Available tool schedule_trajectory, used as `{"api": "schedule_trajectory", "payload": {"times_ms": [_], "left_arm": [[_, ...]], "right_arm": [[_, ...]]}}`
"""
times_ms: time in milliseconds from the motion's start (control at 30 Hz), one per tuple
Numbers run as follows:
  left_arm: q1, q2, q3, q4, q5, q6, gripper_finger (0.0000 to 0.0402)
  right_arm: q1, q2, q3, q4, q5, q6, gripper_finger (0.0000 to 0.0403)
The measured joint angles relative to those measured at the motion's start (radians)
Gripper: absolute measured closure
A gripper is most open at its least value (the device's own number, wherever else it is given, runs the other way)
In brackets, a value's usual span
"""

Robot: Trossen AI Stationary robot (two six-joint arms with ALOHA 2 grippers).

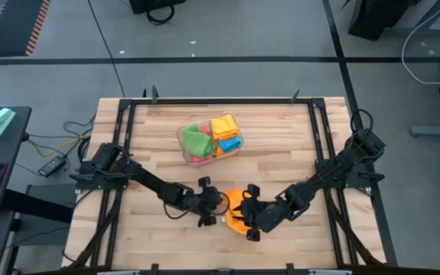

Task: Fold microfiber towels
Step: Fold the orange microfiber cloth

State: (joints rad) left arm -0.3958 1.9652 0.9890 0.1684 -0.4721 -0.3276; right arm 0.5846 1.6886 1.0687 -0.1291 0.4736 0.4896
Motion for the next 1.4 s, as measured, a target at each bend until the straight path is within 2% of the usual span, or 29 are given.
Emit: {"api": "schedule_trajectory", "payload": {"times_ms": [167, 400, 600, 733, 867, 1067, 1233, 1333, 1400], "left_arm": [[-0.026, -0.045, 0.008, -0.041, 0.000, 0.073, 0.0395], [-0.139, -0.162, 0.101, -0.328, -0.010, 0.079, 0.0397], [-0.245, -0.183, 0.197, -0.535, 0.009, 0.080, 0.0397], [-0.285, -0.183, 0.222, -0.580, 0.020, 0.086, 0.0396], [-0.305, -0.181, 0.264, -0.579, -0.033, 0.134, 0.0397], [-0.325, -0.181, 0.425, -0.669, -0.111, 0.235, 0.0395], [-0.300, -0.182, 0.591, -0.824, -0.128, 0.229, 0.0398], [-0.279, -0.182, 0.668, -0.902, -0.129, 0.203, 0.0395], [-0.264, -0.183, 0.699, -0.937, -0.128, 0.194, 0.0395]], "right_arm": [[0.001, 0.000, 0.015, -0.007, 0.068, -0.028, 0.0278], [0.014, -0.001, 0.082, -0.059, 0.075, -0.042, 0.0278], [0.013, 0.035, 0.070, -0.059, 0.070, -0.033, 0.0278], [0.002, 0.099, 0.069, 0.027, 0.011, -0.053, 0.0272], [0.008, 0.161, 0.105, 0.058, -0.090, -0.090, 0.0267], [0.072, 0.237, 0.228, 0.031, -0.151, -0.196, 0.0271], [0.140, 0.233, 0.312, -0.041, -0.083, -0.205, 0.0272], [0.165, 0.233, 0.340, -0.109, -0.023, -0.173, 0.0272], [0.174, 0.232, 0.337, -0.144, -0.021, -0.143, 0.0272]]}}
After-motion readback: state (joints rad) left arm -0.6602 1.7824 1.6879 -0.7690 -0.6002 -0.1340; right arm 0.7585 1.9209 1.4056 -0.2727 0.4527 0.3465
